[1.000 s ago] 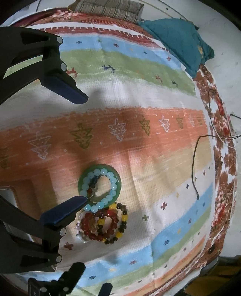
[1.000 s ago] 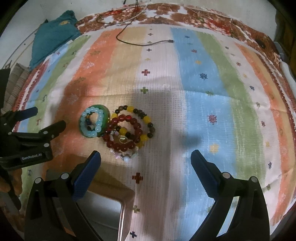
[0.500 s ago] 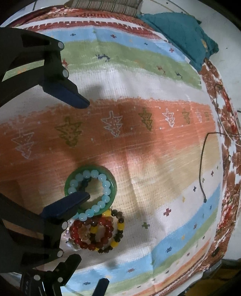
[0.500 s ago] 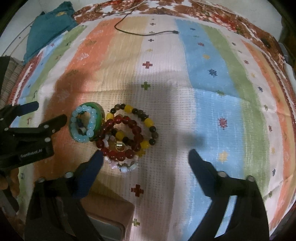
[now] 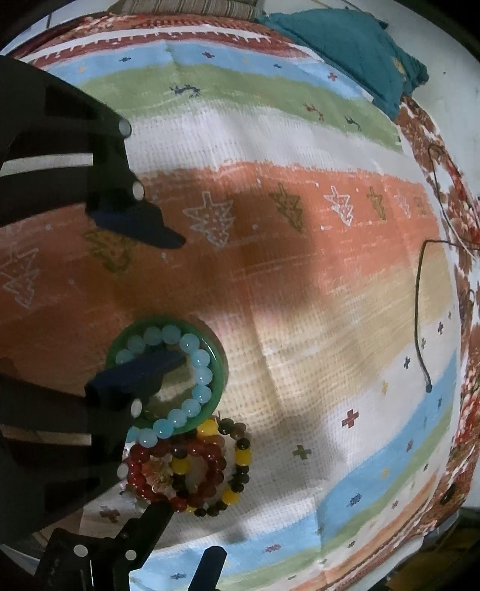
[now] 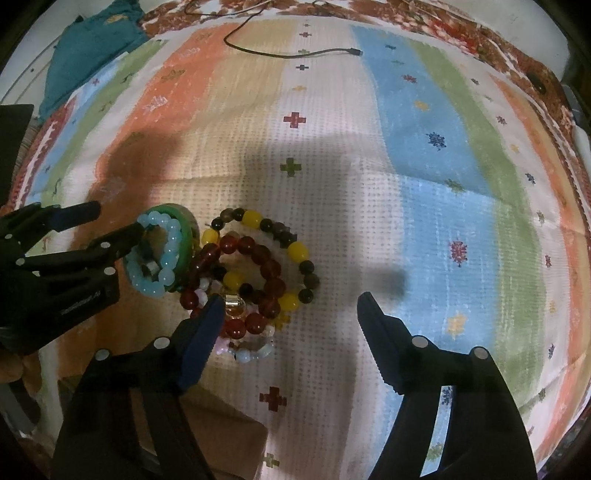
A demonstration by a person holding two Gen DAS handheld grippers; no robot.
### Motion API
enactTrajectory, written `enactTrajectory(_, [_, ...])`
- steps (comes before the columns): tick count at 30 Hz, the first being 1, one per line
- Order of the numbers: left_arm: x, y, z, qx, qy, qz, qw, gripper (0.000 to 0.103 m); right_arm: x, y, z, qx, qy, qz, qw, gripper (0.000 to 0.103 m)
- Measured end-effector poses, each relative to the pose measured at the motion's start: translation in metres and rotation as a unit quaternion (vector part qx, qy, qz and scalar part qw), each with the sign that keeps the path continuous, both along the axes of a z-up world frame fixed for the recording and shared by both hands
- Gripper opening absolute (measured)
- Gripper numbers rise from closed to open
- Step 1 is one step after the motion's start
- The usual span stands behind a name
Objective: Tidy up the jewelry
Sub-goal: 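Grasp the light blue bead bracelet with left tool while right tool grasps red bead bracelet, then lower the blue bracelet into the tin with left tool while right tool releases red bracelet there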
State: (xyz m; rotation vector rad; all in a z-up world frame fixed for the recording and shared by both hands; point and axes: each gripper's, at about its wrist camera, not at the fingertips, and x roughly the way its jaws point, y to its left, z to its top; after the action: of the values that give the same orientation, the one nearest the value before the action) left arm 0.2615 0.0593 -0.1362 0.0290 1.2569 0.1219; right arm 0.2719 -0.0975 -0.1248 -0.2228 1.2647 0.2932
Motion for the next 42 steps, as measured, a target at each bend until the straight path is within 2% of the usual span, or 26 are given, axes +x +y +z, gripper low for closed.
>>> enactTrajectory(2, [0.002, -0.001, -0.002, -0.008, 0.002, -0.004, 1.0, 0.044, 0.001, 0.0, -0.002, 0.001, 0.004, 0.002, 1.0, 0.064])
enactTrajectory(4, [0.003, -0.003, -0.004, -0.01, 0.005, -0.01, 0.9999, 0.033, 0.003, 0.001, -0.005, 0.0, 0.008, 0.004, 1.0, 0.058])
enactTrajectory(9, [0.005, -0.009, -0.007, -0.016, 0.01, -0.022, 0.9996, 0.017, 0.005, 0.005, -0.015, -0.004, 0.019, 0.009, 1.0, 0.045])
enactTrajectory(13, [0.005, -0.012, -0.004, -0.01, 0.007, -0.022, 0.9997, 0.011, 0.005, 0.01, -0.017, -0.007, 0.015, 0.018, 1.0, 0.038])
enactTrajectory(18, [0.004, -0.013, -0.001, -0.004, 0.007, -0.017, 0.9998, 0.011, 0.004, 0.01, -0.016, -0.013, 0.009, 0.024, 1.0, 0.026])
enactTrajectory(20, [0.003, -0.014, 0.001, -0.002, 0.007, -0.017, 0.9998, 0.011, 0.004, 0.011, -0.016, -0.008, 0.011, 0.029, 0.999, 0.015])
enactTrajectory(31, [-0.001, -0.009, 0.015, -0.004, -0.004, -0.005, 1.0, 0.011, 0.002, 0.009, -0.008, -0.011, -0.006, 0.036, 0.999, 0.014])
enactTrajectory(42, [-0.016, -0.002, 0.05, -0.021, -0.051, 0.016, 0.9984, 0.011, -0.011, 0.007, 0.024, 0.018, -0.039, 0.048, 0.998, 0.014])
